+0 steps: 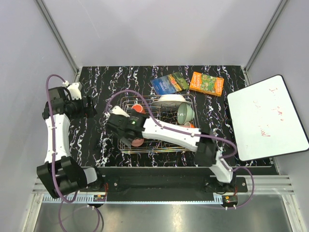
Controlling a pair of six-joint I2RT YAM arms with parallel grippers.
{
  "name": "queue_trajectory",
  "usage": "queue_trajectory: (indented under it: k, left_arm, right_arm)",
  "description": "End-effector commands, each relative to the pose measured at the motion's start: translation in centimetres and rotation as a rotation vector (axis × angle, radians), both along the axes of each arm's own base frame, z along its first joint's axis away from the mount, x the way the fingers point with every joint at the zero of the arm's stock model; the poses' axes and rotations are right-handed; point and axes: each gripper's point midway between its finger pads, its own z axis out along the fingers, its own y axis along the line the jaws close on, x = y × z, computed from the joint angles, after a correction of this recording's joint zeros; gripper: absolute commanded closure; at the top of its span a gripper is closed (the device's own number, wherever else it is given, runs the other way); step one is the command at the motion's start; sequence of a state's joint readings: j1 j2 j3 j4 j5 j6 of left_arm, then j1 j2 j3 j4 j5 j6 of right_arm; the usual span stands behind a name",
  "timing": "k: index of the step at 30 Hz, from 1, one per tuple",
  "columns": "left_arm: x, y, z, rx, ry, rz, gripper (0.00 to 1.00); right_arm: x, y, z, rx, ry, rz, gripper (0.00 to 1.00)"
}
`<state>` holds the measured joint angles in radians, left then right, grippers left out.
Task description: Load the mixed dishes into the dish rack
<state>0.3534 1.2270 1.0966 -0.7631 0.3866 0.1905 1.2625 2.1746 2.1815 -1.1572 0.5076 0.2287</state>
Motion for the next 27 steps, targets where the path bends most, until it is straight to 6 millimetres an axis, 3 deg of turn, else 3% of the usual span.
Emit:
queue_trajectory:
  k: [1, 2, 3, 5, 6, 8, 9, 12, 19, 27]
  left_arm:
    - [0.0, -0.9, 1.9, 0.027, -0.078, -0.047, 0.01]
    - [0.1, -1.2, 1.8, 0.035, -0.077, -0.056, 0.01]
    - [0.1, -1.3, 1.7, 0.040, -0.073, -0.058, 0.01]
    - [0.1, -1.6, 1.6, 0.042, -0.066, -0.060, 0.01]
    - [0.1, -1.7, 1.7, 0.040, -0.066, -0.063, 0.01]
    - [0.2, -2.2, 1.9, 0.036, -0.073, -0.074, 0.01]
    - [0.3, -2.3, 2.1, 0.036, -0.076, -0.075, 0.01]
    - [0.4, -2.7, 2.5, 0.033, -0.082, -0.081, 0.01]
    - [-0.5, -4.0, 2.4, 0.021, -0.091, -0.127, 0.01]
    - [-0.8, -4.5, 1.7, 0.007, -0.070, -0.147, 0.01]
  right_arm:
    - [-0.5, -3.8, 9.6, 0.264, -0.103, -0.051, 0.00]
    - [-0.6, -5.0, 8.6, 0.259, -0.100, -0.066, 0.00]
    - [-0.5, -6.1, 11.7, 0.376, -0.121, -0.098, 0.00]
    - [0.6, -8.8, 11.8, 0.413, -0.129, -0.166, 0.00]
    - [0.6, -10.7, 14.3, 0.494, -0.155, -0.195, 0.00]
    - [1.5, -13.0, 14.4, 0.534, -0.183, -0.255, 0.00]
    - [1.3, -14.5, 16.0, 0.590, -0.203, -0.277, 0.00]
    - [1.2, -16.9, 15.8, 0.608, -0.219, -0.321, 0.00]
    - [0.6, -19.7, 13.1, 0.554, -0.210, -0.419, 0.00]
    - [0.1, -20.6, 14.2, 0.656, -0.229, -0.442, 0.00]
